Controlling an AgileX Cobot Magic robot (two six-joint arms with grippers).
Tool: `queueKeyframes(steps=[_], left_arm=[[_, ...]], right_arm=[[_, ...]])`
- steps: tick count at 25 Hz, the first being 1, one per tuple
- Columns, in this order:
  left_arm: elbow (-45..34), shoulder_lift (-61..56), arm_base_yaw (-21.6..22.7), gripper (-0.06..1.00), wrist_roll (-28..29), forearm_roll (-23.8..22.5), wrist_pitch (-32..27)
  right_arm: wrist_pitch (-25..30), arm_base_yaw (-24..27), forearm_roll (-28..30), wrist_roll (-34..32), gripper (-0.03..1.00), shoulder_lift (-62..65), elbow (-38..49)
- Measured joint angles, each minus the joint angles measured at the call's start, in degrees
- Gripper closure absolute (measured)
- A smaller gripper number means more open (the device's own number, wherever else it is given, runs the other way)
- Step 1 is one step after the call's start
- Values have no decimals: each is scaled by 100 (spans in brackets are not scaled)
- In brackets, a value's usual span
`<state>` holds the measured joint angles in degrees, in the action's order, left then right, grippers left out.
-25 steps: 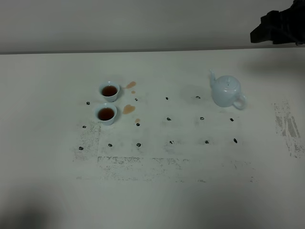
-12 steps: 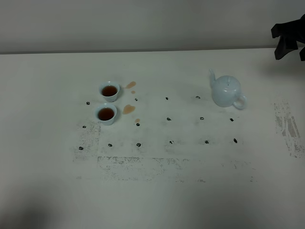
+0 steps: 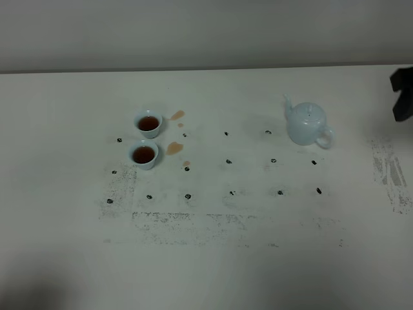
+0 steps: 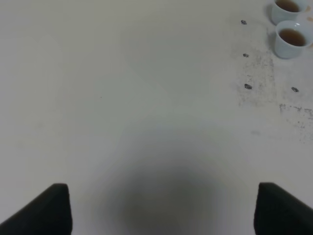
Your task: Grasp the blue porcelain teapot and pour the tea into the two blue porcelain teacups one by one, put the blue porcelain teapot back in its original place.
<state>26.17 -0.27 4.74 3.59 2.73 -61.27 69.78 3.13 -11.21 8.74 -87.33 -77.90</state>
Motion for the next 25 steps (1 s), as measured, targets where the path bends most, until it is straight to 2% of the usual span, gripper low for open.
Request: queueKeyframes(steps=[4, 12, 18, 20, 25], left_arm=[[0, 0, 0, 22, 0, 0, 0], [0, 0, 0, 22, 0, 0, 0], [0, 0, 0, 22, 0, 0, 0], [0, 0, 0, 22, 0, 0, 0], [0, 0, 0, 22, 0, 0, 0]], right_arm=[[15, 0, 14, 3, 42, 1650, 1221], [31, 0, 302, -84, 42, 4532, 3077], [-304, 0, 314, -391, 42, 6388, 4473], [-444, 0, 314, -423, 42, 6946, 4747], [-581, 0, 321, -423, 42, 7844, 4805]])
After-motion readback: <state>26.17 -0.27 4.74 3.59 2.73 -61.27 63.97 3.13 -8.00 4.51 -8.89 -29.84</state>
